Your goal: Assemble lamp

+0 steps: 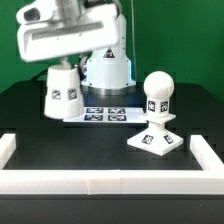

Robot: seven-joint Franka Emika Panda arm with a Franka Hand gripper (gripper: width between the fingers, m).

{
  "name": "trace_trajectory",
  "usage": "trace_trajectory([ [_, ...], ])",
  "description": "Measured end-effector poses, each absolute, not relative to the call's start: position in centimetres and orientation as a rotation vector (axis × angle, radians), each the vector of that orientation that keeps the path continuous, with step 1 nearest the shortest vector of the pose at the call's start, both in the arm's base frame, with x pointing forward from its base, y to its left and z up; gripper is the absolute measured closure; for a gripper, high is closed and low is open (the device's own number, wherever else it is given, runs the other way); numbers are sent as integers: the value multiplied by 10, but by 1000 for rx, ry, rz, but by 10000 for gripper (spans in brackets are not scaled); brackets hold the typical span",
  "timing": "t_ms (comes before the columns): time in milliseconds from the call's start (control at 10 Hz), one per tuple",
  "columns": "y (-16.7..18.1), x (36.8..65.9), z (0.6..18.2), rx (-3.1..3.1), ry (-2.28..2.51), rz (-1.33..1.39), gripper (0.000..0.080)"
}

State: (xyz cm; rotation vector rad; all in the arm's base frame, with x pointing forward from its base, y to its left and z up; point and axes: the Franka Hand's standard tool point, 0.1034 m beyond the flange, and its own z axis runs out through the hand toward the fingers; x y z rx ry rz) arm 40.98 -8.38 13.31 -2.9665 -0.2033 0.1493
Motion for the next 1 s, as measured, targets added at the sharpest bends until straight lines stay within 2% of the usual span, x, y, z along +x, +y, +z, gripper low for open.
trace_trajectory([
  [300, -38, 431, 187, -2938, -30, 232, 754],
  [500, -17, 449, 209, -2948, 54, 249, 754],
  [1000, -12, 452, 211, -2973, 67, 259, 754],
])
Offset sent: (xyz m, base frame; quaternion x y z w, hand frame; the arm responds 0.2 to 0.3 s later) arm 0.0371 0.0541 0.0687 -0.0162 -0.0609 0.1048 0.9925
